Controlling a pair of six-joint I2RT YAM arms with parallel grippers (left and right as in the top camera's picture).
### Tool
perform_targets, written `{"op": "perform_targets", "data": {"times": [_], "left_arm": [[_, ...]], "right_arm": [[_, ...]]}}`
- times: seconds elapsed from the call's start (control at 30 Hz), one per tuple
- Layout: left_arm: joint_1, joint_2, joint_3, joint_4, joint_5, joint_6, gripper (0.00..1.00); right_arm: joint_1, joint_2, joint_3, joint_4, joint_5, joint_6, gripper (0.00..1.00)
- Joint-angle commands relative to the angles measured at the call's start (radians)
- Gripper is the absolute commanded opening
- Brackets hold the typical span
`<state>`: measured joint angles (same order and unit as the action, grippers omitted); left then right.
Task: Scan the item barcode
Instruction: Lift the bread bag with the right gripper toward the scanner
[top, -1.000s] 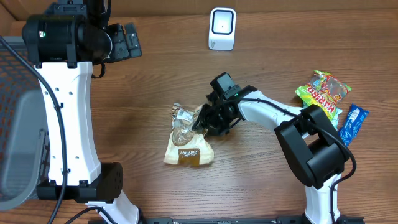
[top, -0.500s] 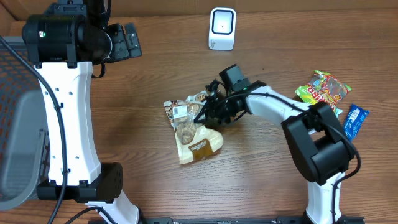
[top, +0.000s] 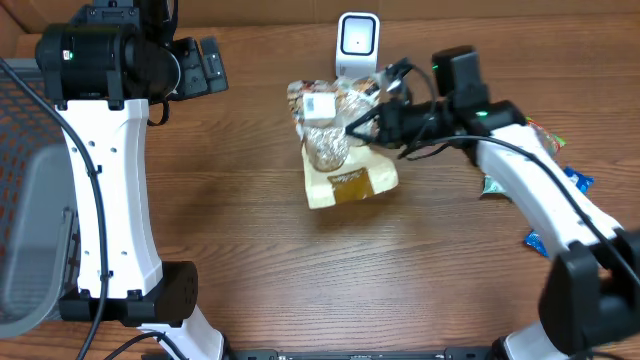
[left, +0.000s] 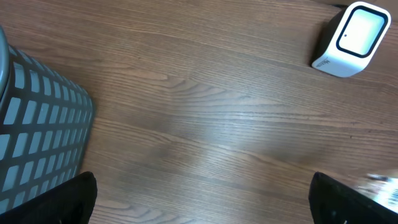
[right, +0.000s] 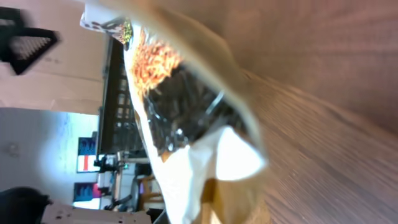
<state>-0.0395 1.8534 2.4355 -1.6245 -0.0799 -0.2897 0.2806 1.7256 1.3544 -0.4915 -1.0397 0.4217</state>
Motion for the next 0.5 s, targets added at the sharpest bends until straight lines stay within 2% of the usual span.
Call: {"op": "perform_targets", "data": {"times": [0.0, 0.13, 0.37, 0.47], "left_arm": [[-0.013, 0.005, 0.007, 0.002, -0.005, -0.013, 1.00], [-0.013, 0.005, 0.007, 0.002, -0.005, -0.013, 1.00], [-0.013, 0.005, 0.007, 0.002, -0.005, -0.013, 1.00], [-0.013, 0.005, 0.007, 0.002, -0.005, -0.013, 1.00]], "right_arm": [[-0.014, -0.083, 0.023, -0.035, 0.088, -0.057, 0.04], [-0.005, -0.130, 0.023, -0.095, 0.211, -0.103, 0.04], [-0.002, -0.141, 0.023, -0.119, 0.247, -0.142, 0.04], [0.000, -0.141, 0.023, -0.125, 0.354, -0.143, 0.04]]}}
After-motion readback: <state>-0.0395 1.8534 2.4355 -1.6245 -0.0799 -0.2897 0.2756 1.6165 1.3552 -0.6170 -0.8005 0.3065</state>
